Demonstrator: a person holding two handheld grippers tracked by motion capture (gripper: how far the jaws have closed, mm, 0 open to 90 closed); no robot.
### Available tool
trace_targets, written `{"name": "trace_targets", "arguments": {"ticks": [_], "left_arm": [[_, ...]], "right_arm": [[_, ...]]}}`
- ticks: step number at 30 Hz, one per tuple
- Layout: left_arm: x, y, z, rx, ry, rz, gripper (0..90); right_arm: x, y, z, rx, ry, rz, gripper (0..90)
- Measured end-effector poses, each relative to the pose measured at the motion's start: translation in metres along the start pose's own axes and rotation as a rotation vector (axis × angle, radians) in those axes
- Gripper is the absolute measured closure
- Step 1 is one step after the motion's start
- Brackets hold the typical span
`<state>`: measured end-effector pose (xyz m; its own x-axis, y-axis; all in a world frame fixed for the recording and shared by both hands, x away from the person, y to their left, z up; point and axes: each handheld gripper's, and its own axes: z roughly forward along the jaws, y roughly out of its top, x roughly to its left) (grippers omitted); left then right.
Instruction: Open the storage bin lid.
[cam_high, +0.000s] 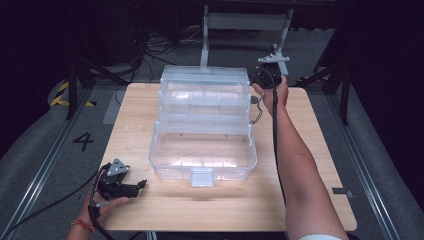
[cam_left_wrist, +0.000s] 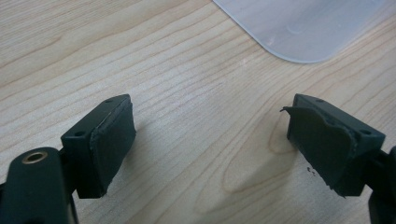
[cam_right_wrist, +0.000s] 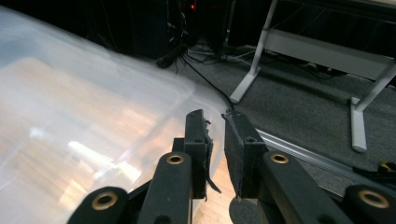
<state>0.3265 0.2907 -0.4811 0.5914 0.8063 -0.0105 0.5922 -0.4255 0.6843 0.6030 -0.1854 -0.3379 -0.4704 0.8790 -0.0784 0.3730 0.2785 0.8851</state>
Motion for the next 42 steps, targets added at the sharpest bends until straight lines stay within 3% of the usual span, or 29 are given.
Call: {"name": "trace_targets", "arguments": {"ticks": [17, 30, 42], "left_arm": [[0.000, 0.000, 0.000, 0.001, 0.002, -0.001, 15.7], [-0.001, -0.001, 0.000, -0.005, 0.004, -0.004, 15.7], [-0.001, -0.001, 0.000, -0.008, 0.008, -0.003, 15.8]], "right_arm": [[0.002, -0.002, -0.003, 0.003, 0.022, -0.008, 77.7], [-0.003, 0.002, -0.030, -0.040, 0.052, -0.035, 72.8], [-0.002, -0.001, -0.054, -0.044, 0.086, -0.079, 68.6]]}}
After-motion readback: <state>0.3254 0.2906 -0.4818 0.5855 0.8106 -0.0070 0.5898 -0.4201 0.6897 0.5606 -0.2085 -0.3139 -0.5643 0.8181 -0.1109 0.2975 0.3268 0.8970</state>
